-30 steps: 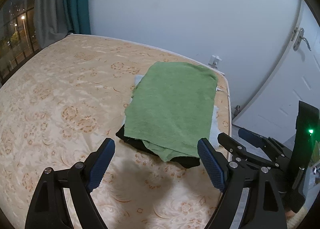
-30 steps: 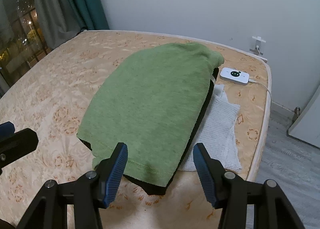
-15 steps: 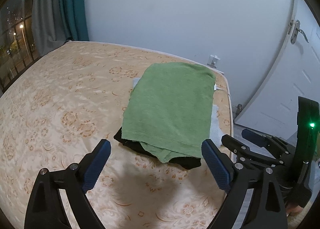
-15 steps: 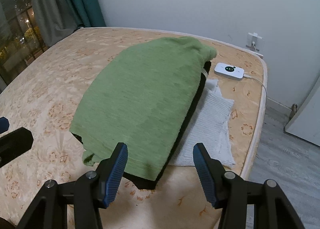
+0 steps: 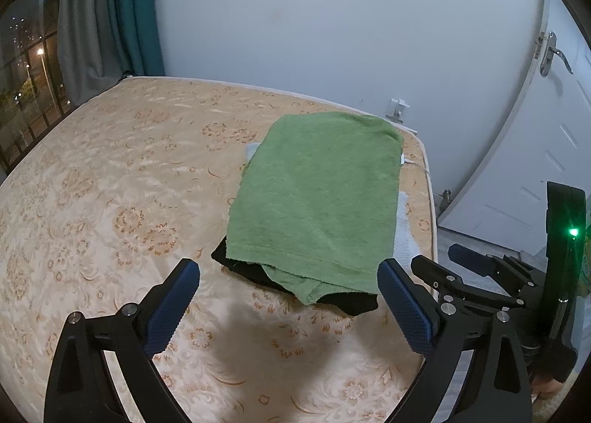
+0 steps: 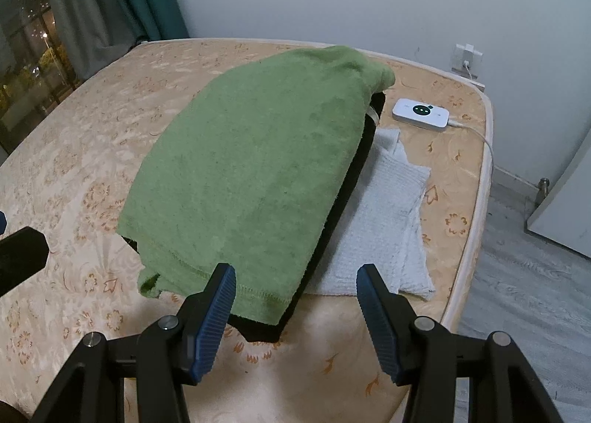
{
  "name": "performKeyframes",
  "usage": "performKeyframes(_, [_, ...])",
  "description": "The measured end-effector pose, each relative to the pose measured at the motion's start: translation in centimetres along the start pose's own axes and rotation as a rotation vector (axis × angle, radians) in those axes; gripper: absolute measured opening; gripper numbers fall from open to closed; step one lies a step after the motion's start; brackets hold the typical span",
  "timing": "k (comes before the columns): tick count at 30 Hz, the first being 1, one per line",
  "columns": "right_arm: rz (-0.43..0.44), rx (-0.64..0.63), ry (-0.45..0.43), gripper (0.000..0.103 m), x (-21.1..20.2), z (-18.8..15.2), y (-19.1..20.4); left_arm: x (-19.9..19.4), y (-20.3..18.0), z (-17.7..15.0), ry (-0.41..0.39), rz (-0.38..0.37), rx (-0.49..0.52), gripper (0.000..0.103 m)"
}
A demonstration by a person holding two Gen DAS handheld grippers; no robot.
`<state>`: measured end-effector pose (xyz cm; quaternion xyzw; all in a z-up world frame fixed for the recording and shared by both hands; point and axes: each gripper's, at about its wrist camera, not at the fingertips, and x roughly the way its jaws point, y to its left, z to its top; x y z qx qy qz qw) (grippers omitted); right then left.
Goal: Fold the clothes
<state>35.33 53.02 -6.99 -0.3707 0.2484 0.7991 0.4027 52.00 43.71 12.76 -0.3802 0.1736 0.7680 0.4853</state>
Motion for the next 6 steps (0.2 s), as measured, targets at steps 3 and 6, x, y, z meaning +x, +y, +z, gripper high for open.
performKeyframes(3, [0.002, 0.005, 0.005, 0.057, 0.21, 0.05, -0.1, 0.02, 0.04, 0.06, 0.0, -0.004, -0.005, 0.1])
performKeyframes(6, [0.004, 0.01, 0.012, 0.057, 0.54, 0.09, -0.13, 0.04, 0.15, 0.08, 0.0, -0.004, -0.011, 0.101])
